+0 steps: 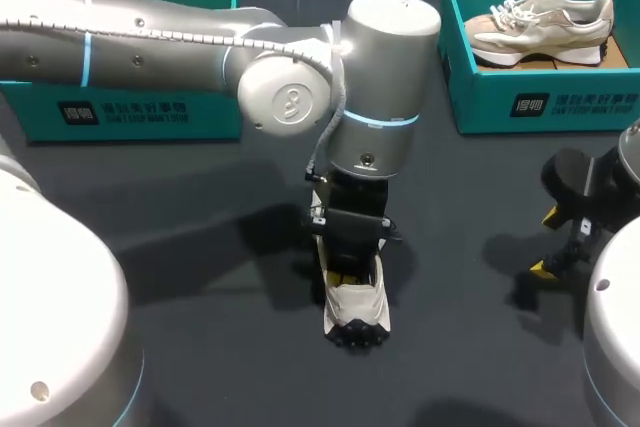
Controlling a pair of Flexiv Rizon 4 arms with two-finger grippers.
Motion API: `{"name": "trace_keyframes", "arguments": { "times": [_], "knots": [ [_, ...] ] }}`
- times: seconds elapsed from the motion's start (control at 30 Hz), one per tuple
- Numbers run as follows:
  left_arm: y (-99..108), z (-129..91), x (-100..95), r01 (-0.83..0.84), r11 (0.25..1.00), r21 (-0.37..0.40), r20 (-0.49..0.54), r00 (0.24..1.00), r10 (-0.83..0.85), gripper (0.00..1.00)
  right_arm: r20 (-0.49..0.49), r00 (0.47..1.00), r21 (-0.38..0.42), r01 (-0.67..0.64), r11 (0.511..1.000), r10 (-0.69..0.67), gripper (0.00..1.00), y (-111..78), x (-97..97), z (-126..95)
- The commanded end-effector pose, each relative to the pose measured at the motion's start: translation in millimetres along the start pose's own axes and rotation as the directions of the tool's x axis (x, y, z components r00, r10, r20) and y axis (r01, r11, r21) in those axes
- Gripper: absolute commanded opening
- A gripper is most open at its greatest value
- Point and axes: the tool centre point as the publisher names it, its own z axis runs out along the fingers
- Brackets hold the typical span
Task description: Take the shoe out of the shoebox, open the shoe tongue, remove and reinsert the insole, then place the shoe into the shoebox
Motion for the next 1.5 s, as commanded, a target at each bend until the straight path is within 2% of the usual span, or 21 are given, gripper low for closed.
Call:
{"name": "trace_keyframes", "arguments": {
  "times": [0.03,0.2,0.3,0.47,0.6,0.67,0.8,0.93,1.1,1.2,1.37,1.5],
  "knots": [
    [16.6,28.6,-10.9,0.017,1.000,0.022,0.007,1.000,-0.017,0.00,0.002,1.000,0.001,0.000,1.000,0.000,1.00,0.0,1.1,-0.1],
    [23.5,35.4,-17.7,0.075,0.997,0.001,0.038,0.996,-0.075,0.00,0.002,1.000,0.001,0.000,1.000,0.000,1.00,0.0,1.1,-0.1],
    [24.2,22.0,-19.4,0.090,0.996,-0.015,0.087,0.992,-0.088,0.00,0.002,1.000,0.001,0.000,1.000,0.000,1.00,0.0,1.1,-0.1],
    [13.1,-7.2,-12.6,0.088,0.995,-0.037,0.176,0.981,-0.080,0.00,0.002,1.000,0.001,0.000,1.000,0.000,1.00,0.0,1.1,-0.1],
    [6.5,-12.4,-11.8,0.045,0.999,-0.023,0.168,0.985,-0.040,0.00,0.002,1.000,0.001,0.000,1.000,0.000,1.00,0.0,1.1,-0.1],
    [4.9,-6.6,-13.7,0.038,0.999,-0.020,0.160,0.987,-0.034,0.00,0.002,1.000,0.001,0.000,1.000,0.000,1.00,0.0,1.1,-0.1],
    [5.9,11.4,-23.6,0.014,0.999,0.046,0.139,0.990,-0.020,0.00,0.002,1.000,0.001,0.000,1.000,0.000,1.00,0.0,1.1,-0.1],
    [5.8,32.6,-37.3,0.038,0.999,0.018,0.089,0.995,-0.039,0.00,0.002,1.000,0.001,0.000,1.000,0.000,1.00,0.0,1.1,-0.1],
    [22.8,38.9,-37.0,0.154,0.987,-0.055,0.080,0.986,-0.149,0.00,0.002,1.000,0.001,0.000,1.000,0.000,1.00,0.0,1.1,-0.1],
    [27.9,28.9,-31.6,0.200,0.977,-0.078,0.105,0.976,-0.192,0.00,0.002,1.000,0.001,0.000,1.000,0.000,1.00,0.0,1.1,-0.1],
    [21.5,0.3,-22.7,0.219,0.969,-0.115,0.184,0.963,-0.196,0.00,0.002,1.000,0.001,0.000,1.000,0.000,1.00,0.0,1.1,-0.1],
    [12.1,-9.9,-22.7,0.184,0.979,-0.093,0.220,0.962,-0.160,0.00,0.002,1.000,0.001,0.000,1.000,0.000,1.00,0.0,1.1,-0.1]
  ]
}}
